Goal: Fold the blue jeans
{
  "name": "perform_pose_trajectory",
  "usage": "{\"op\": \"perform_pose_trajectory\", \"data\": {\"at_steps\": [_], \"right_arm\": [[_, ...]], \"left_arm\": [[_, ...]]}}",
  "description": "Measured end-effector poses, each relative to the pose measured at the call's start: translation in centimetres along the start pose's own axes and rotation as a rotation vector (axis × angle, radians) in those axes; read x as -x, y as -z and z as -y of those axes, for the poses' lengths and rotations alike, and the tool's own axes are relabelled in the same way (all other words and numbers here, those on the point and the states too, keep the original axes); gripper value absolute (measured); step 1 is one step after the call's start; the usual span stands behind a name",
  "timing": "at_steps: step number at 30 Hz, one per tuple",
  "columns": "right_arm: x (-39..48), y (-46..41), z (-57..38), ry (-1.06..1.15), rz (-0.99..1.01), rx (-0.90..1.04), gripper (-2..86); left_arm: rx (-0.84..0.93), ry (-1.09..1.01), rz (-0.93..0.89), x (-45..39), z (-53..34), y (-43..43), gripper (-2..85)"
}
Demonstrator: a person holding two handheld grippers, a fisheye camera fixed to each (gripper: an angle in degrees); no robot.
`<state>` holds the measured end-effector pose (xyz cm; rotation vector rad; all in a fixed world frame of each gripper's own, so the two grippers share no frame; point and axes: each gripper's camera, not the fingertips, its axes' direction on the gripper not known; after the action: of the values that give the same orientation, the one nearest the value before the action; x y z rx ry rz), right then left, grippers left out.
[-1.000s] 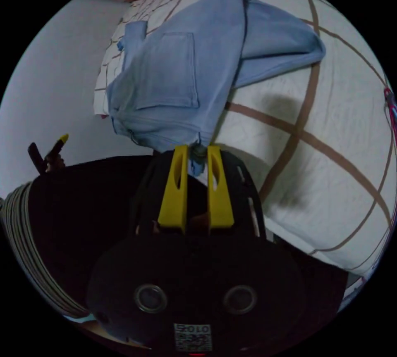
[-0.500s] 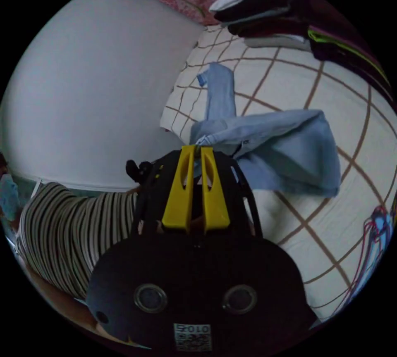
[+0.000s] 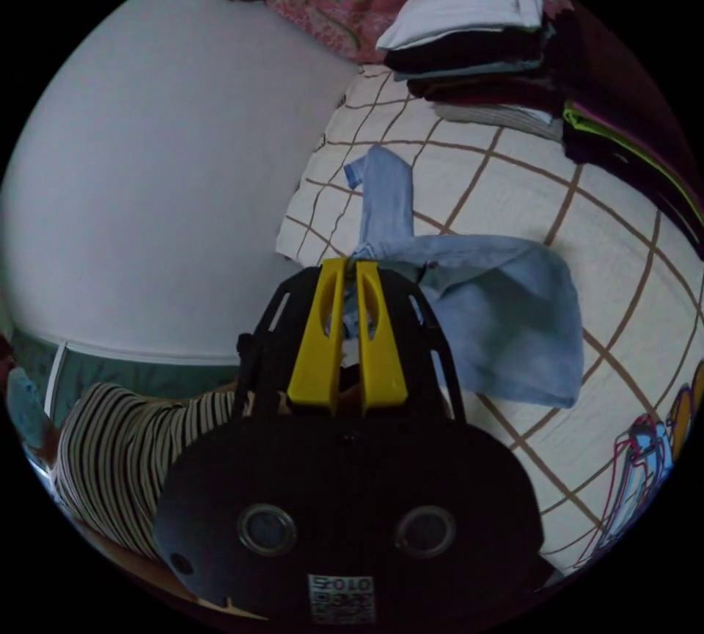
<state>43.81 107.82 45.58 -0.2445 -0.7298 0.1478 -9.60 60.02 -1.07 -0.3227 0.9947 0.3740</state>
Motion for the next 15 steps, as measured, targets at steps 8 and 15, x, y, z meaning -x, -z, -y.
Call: {"op": "perform_pose_trajectory", "data": {"at_steps": [8, 15], "right_arm": [[-2.7, 0.0, -2.2, -0.033, -0.042, 0.003, 4.8], [-6.3, 0.6, -7.1, -0.072, -0.009, 0.164, 4.7]], "left_arm": [[0.129, -0.054, -0.037, 4.6, 2.3, -3.6, 6.8], [0.191, -0.378, -0.382, 14.6, 6.2, 3.6, 4.9]]}}
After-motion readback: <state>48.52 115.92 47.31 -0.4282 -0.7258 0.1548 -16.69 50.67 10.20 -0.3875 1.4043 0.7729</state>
